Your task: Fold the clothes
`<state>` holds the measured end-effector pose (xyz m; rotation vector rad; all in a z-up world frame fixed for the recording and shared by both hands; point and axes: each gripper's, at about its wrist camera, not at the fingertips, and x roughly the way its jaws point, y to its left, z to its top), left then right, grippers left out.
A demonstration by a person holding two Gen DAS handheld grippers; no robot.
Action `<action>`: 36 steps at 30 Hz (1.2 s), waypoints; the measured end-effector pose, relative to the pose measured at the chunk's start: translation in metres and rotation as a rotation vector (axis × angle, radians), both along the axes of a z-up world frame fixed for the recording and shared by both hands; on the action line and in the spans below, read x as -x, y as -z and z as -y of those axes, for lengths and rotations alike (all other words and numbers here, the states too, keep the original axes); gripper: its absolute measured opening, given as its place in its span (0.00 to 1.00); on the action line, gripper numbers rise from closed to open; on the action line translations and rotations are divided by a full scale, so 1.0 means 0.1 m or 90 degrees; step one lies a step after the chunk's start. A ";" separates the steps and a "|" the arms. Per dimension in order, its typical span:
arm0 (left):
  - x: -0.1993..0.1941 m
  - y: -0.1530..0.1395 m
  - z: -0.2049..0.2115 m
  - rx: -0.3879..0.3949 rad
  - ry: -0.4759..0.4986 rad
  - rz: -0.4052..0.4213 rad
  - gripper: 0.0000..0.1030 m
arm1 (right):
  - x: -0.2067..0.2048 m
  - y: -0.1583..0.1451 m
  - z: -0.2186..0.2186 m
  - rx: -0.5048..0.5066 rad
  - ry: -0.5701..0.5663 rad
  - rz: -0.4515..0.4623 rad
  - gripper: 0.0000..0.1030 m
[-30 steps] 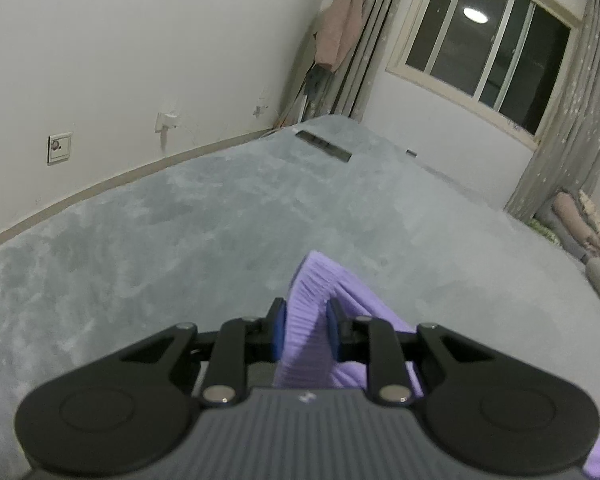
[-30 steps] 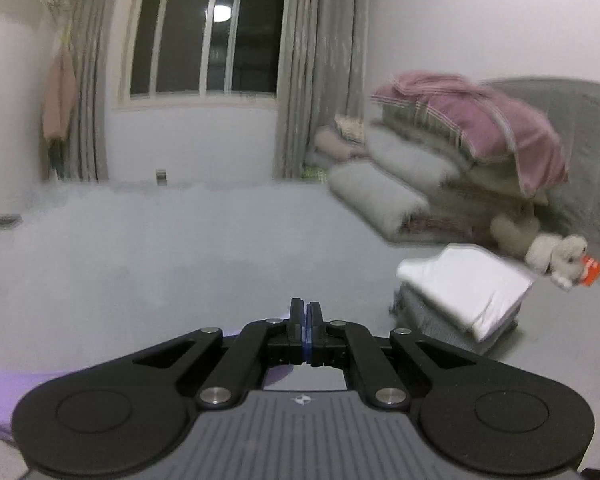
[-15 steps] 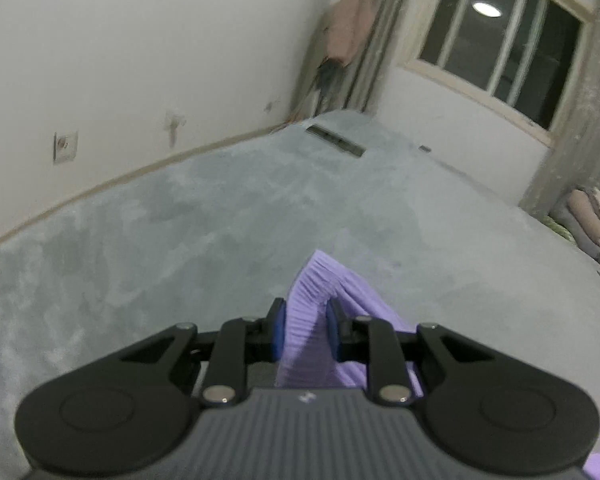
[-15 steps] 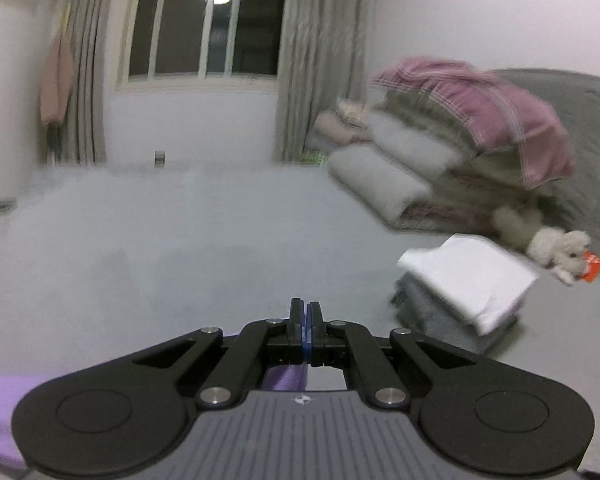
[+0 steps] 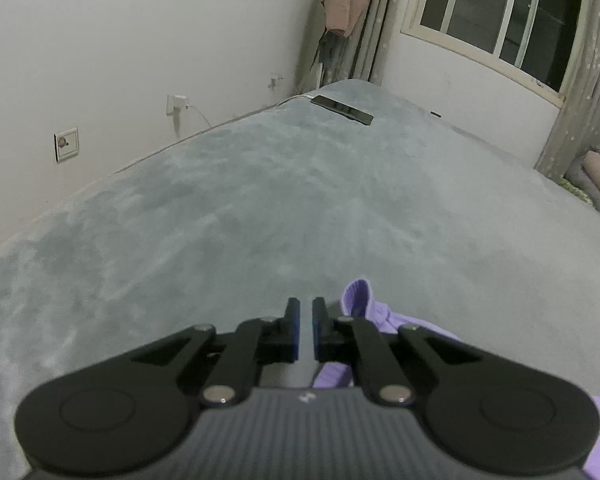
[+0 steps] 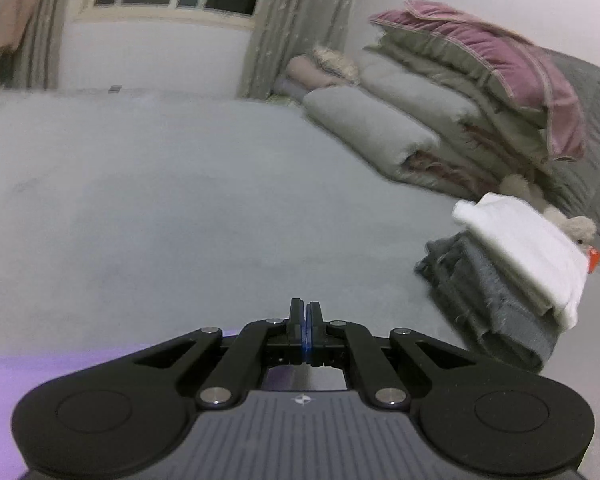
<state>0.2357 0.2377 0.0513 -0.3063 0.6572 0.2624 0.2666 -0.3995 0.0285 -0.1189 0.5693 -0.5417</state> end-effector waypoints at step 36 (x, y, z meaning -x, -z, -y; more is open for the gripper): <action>1.32 -0.01 -0.21 0.115 -0.013 -0.042 0.06 | 2.15 -0.26 -1.23 -0.280 -0.235 -0.097 0.29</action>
